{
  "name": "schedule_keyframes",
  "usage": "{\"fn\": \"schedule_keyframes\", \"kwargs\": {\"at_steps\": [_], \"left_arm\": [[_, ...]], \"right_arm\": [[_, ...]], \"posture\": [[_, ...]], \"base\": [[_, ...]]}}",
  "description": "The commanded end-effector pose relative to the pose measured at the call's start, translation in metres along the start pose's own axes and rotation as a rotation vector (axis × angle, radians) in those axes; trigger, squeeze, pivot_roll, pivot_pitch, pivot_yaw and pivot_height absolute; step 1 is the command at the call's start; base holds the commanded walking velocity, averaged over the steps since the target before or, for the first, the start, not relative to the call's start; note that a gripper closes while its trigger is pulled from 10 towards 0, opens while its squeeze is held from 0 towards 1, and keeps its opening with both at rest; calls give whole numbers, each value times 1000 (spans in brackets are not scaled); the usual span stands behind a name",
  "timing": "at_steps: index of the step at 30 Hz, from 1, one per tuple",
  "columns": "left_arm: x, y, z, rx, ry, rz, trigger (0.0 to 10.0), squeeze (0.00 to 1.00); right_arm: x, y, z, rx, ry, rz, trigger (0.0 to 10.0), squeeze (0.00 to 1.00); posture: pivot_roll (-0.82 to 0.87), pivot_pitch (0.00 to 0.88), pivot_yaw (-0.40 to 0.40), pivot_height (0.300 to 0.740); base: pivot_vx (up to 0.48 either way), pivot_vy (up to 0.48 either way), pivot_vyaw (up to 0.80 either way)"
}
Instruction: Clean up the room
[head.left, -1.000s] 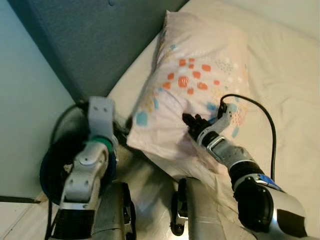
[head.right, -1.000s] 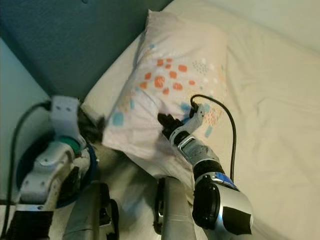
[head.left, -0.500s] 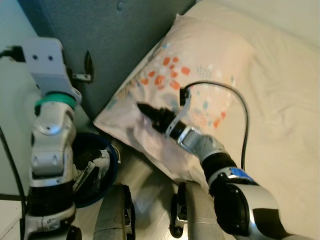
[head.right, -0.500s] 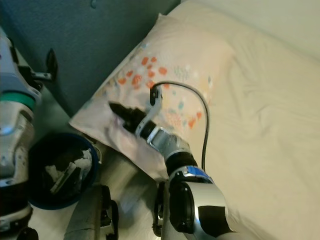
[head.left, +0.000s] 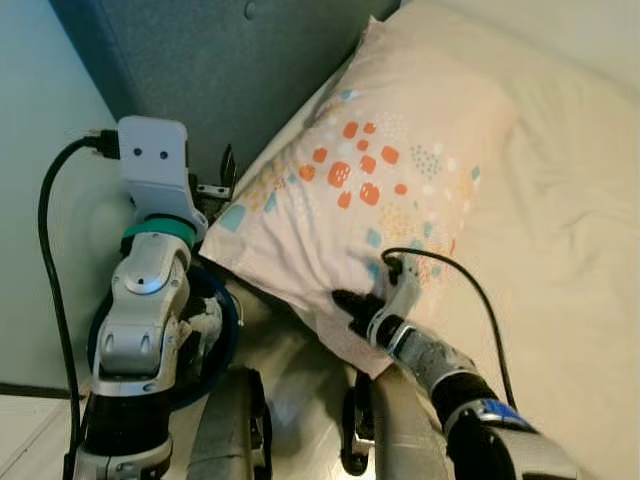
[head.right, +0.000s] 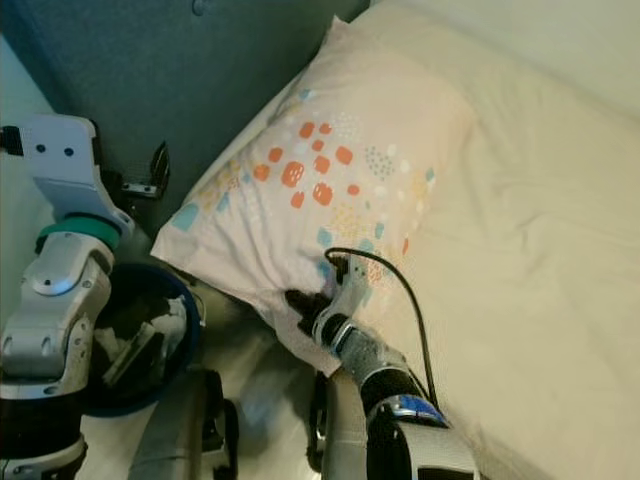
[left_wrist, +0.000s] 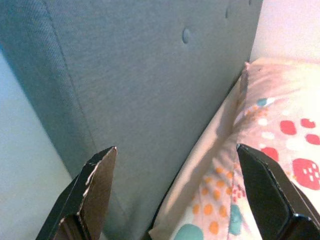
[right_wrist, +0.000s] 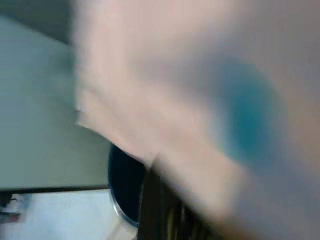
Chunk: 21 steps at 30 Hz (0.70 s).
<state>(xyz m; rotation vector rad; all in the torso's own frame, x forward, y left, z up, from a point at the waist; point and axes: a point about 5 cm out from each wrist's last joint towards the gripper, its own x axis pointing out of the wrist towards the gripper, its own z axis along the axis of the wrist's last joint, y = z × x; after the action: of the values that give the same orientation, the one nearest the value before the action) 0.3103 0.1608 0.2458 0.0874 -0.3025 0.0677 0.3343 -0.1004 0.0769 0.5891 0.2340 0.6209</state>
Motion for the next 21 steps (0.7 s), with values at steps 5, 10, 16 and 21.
{"fn": "schedule_keyframes", "kwargs": {"at_steps": [5, 10, 16, 21], "left_arm": [[-9, -3, -8, 26, 22, -12, 10000, 0], [-10, -4, -8, 31, 18, -16, 10000, 0], [-17, -10, -12, 12, 31, -41, 10000, 0], [-30, -13, -26, -43, 100, -53, 10000, 0]], "right_arm": [[-13, 56, 50, -386, -200, 241, 10000, 0], [-29, 95, 62, -499, -162, 456, 10000, 0], [-44, 80, 93, -832, -376, 92, 10000, 0], [-62, 56, 93, -850, -504, -300, 10000, 0]], "posture": [[-9, 241, 9, 635], [-15, 224, 7, 635], [-21, 201, 1, 635], [-31, 171, 5, 635]], "base": [[0, 0, 0], [0, 0, 0], [0, 0, 0], [0, 0, 0]]}}
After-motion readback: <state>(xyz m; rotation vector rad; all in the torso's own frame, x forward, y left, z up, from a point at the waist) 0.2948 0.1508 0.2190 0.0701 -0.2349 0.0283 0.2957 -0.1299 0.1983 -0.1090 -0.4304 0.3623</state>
